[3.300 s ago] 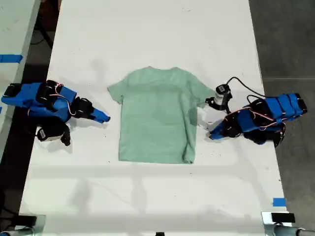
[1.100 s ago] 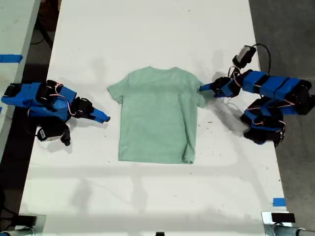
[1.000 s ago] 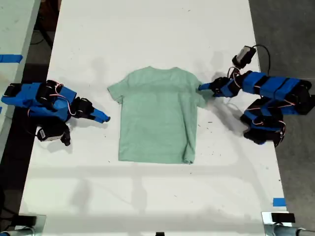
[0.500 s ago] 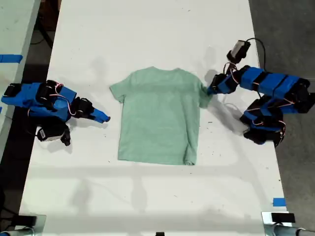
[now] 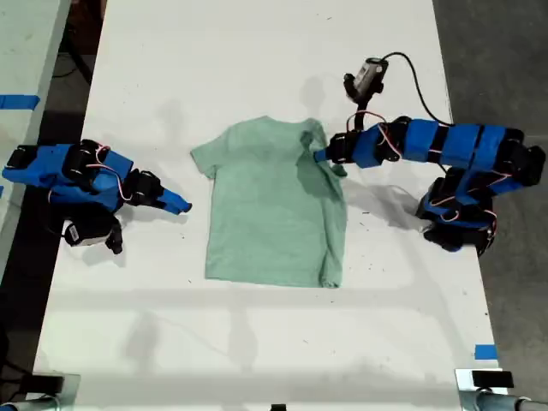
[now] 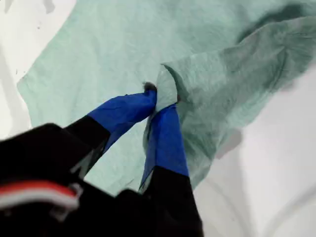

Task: Fold t shirt

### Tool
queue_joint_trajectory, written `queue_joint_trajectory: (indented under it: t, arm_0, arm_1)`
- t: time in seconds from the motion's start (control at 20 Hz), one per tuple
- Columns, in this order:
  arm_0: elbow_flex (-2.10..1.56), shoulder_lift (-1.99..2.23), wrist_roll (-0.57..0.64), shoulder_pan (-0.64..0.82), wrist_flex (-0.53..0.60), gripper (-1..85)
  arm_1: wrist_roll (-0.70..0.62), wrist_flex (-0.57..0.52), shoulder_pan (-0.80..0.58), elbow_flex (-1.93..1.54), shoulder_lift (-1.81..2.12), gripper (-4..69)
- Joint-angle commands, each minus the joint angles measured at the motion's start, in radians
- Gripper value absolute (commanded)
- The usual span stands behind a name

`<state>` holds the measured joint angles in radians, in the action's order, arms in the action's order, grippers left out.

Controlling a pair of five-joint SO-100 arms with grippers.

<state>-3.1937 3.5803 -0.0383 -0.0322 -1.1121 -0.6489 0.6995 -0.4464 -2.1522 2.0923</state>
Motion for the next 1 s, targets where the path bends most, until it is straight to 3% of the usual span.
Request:
queue_joint_trajectory:
  t: [0.0, 0.05, 0.2, 0.45, 0.6, 0.75, 0.95]
  arm_0:
    - [-0.009, 0.005, 0.002, 0.008, 0.018, 11.3]
    - [-0.009, 0.005, 0.002, 0.008, 0.018, 11.3]
    - [-0.009, 0.005, 0.002, 0.008, 0.018, 11.3]
    - [-0.009, 0.005, 0.002, 0.008, 0.018, 11.3]
    - [-0.009, 0.005, 0.002, 0.008, 0.018, 11.3]
    - [-0.009, 0.005, 0.002, 0.008, 0.018, 11.3]
    - [-0.009, 0.005, 0.002, 0.008, 0.018, 11.3]
  arm_1:
    - [-0.037, -0.078, 0.091, 0.144, -0.084, 1.9]
    - [-0.037, -0.084, 0.115, 0.178, -0.135, 2.1]
    - [-0.04, -0.114, 0.181, 0.249, -0.244, 16.7]
    - [-0.017, -0.034, 0.164, 0.298, -0.212, 21.6]
    - [0.014, 0.172, 0.11, 0.324, -0.1, 20.1]
    - [0.163, 0.453, 0.043, 0.235, 0.101, 14.4]
    - [0.321, 0.532, 0.051, -0.276, 0.706, 11.7]
